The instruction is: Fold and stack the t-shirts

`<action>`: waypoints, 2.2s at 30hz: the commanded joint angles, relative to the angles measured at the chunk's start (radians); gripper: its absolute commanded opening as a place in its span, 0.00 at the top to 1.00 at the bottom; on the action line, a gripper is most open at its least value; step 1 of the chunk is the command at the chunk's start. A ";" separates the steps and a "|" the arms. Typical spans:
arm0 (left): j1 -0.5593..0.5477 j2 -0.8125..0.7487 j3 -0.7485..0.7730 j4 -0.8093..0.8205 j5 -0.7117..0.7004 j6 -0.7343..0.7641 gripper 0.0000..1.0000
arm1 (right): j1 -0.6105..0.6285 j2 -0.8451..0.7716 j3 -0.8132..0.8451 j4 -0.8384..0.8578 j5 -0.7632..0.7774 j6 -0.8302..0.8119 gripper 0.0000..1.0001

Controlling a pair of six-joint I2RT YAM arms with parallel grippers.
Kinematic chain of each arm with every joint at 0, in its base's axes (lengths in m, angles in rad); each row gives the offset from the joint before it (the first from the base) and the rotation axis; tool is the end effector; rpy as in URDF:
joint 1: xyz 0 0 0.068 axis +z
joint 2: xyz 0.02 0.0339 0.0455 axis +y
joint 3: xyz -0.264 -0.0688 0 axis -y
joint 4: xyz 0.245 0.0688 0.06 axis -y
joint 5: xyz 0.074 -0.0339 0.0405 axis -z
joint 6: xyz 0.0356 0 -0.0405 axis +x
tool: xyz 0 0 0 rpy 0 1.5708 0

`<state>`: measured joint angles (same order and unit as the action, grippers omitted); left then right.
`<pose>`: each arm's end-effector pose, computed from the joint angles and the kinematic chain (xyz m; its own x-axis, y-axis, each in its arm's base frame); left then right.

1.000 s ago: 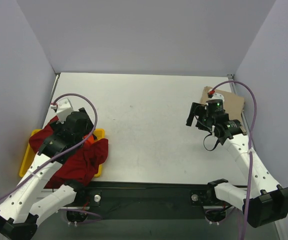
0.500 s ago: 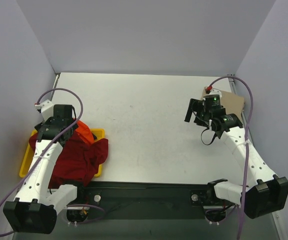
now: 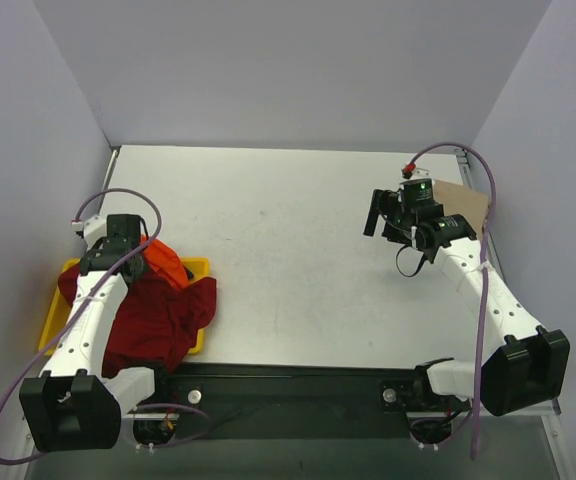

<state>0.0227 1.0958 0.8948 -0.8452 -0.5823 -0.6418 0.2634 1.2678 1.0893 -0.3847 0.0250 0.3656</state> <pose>0.2028 0.0242 0.2684 -0.5169 -0.5118 -0.6861 -0.7538 0.6521 0.0814 0.2760 0.0735 0.3225 -0.5672 0.2172 -0.7944 -0.0397 0.9563 0.2898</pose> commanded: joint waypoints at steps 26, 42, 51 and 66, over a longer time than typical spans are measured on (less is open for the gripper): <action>-0.455 0.149 0.657 0.640 0.461 0.007 1.00 | -0.009 -0.117 -0.034 0.023 0.076 -0.005 0.05; -0.592 0.145 0.598 0.787 0.604 -0.093 1.00 | -0.019 -0.205 -0.104 0.009 0.107 0.015 0.05; -0.590 -0.046 0.662 0.649 0.365 0.106 1.00 | -0.020 -0.188 -0.101 0.010 0.089 0.030 0.05; -0.590 -0.185 1.020 0.364 0.012 0.475 1.00 | -0.018 -0.113 -0.052 0.009 -0.010 0.053 0.06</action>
<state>-0.5678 0.9318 1.8629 -0.4755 -0.4786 -0.2562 0.2493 1.1526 0.9913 -0.3714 0.0422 0.4049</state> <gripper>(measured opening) 0.066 0.945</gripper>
